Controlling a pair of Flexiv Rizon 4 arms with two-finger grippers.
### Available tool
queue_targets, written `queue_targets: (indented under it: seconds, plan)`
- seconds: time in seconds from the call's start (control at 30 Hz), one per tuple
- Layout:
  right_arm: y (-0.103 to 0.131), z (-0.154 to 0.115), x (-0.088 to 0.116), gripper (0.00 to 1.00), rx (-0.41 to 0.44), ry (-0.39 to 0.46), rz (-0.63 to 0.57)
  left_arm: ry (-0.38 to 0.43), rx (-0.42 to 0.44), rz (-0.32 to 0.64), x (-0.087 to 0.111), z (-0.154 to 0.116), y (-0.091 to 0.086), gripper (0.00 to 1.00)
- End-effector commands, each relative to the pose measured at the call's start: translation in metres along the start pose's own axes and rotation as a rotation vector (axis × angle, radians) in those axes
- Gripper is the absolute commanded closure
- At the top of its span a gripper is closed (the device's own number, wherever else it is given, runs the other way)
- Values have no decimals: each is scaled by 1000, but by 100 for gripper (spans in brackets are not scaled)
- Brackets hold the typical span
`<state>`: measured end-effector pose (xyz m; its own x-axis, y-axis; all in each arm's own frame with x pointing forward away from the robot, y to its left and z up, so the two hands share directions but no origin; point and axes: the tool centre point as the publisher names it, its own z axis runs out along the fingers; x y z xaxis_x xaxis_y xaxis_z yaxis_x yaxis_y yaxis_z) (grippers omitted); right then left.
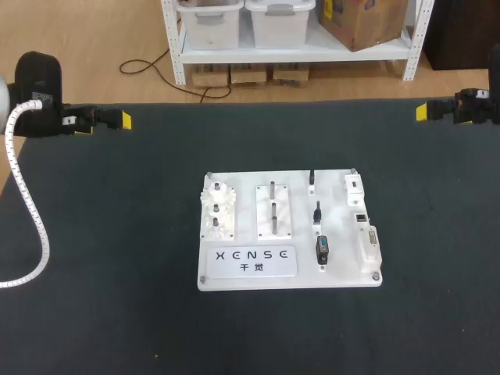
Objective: Insert the Ethernet cable into its matching sockets.
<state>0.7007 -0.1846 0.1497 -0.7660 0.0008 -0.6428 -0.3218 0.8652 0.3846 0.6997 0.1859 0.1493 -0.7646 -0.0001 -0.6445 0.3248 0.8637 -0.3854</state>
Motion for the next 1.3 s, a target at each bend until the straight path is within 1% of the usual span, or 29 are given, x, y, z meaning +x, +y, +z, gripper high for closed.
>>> queue_targets:
  seconds: [0.03, 0.63, 0.7, 0.77, 0.8, 0.83, 0.93, 0.97, 1.13, 1.23, 1.3]
  plan:
    - [0, 0, 0, 0, -2, 1, -1, 6, -8, -2, -1, 0, -2, 0]
    - [0, 0, 0, 0, -2, 1, -1, 6, -8, -2, -1, 0, -2, 0]
    - [0, 0, 0, 0, -2, 1, -1, -3, 56, 117, -4, -1, -6, 0]
    - [0, 0, 0, 0, -2, 1, -1, -21, 150, 239, -5, -1, -12, 0]
    - [0, 0, 0, 0, -2, 1, -1, -21, 174, 294, -5, 0, -16, 0]
    - [0, 0, 0, 0, -2, 1, -1, -30, 235, 364, -4, 1, -21, 0]
    - [0, 0, 0, 0, -2, 1, -1, -44, 331, 475, 2, 3, -32, 0]
    - [0, 0, 0, 0, -2, 1, -1, -58, 396, 527, 6, 3, -38, 0]
    - [0, 0, 0, 0, -2, 1, -1, -74, 604, 644, 23, 9, -56, 0]
    - [0, 0, 0, 0, -2, 1, -1, -101, 738, 714, 41, 14, -65, 0]
    - [0, 0, 0, 0, -2, 1, -1, -117, 821, 732, 52, 15, -70, 0]
